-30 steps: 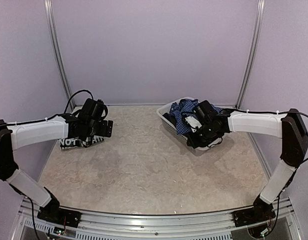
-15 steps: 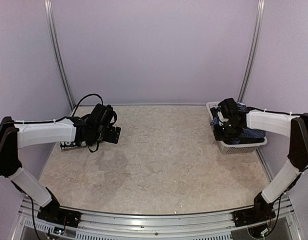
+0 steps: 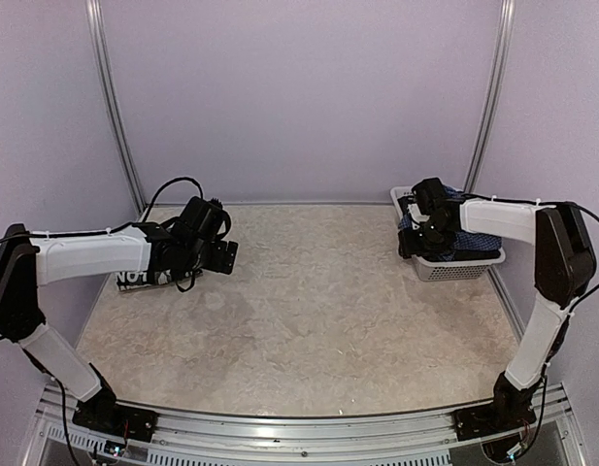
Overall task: Fold and stack the long sleeve shirts
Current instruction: Move the bin to the center of the board, then pick up the crumpled shirt from the bin.
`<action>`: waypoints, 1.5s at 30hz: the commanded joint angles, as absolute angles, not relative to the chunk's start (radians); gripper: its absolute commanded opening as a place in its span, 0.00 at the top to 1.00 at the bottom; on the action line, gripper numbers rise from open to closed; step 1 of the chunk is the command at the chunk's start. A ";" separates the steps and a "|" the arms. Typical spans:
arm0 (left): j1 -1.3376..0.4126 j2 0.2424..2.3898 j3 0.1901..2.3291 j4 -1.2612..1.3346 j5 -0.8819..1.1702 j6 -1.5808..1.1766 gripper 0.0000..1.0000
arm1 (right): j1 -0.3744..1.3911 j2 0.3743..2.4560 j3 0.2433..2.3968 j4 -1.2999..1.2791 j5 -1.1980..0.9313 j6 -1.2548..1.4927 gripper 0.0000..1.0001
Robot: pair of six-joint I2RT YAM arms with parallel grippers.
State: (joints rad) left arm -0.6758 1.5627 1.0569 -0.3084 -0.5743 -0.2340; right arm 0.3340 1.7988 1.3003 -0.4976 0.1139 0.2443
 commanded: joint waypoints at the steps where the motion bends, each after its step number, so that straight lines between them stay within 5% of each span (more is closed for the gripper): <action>1: -0.689 1.578 1.087 -0.334 -0.587 -0.231 0.01 | 0.378 1.674 1.290 -0.488 0.048 0.218 0.19; 6: -0.705 1.557 1.082 -0.331 -0.603 -0.230 0.01 | 0.403 1.515 1.311 -0.586 0.102 0.232 0.11; 30: -0.709 1.530 1.071 -0.327 -0.563 -0.239 0.01 | 0.202 1.726 1.445 -0.643 0.342 0.114 0.26; 36: -0.713 1.542 1.067 -0.329 -0.573 -0.238 0.01 | 0.176 1.795 1.466 -0.617 0.316 0.088 0.43; 39: -0.714 1.537 1.062 -0.330 -0.577 -0.238 0.01 | 0.175 1.809 1.481 -0.603 0.251 0.085 0.63; 42: -0.715 1.530 1.060 -0.334 -0.582 -0.239 0.01 | 0.175 1.783 1.484 -0.600 0.224 0.084 0.94; 45: -0.715 1.521 1.058 -0.337 -0.584 -0.242 0.01 | 0.181 1.705 1.485 -0.607 0.201 0.090 1.00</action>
State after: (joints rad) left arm -0.7078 1.5314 1.0576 -0.3302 -0.5732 -0.2352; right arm 0.1852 1.7947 1.4544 -0.6231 0.2455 0.0895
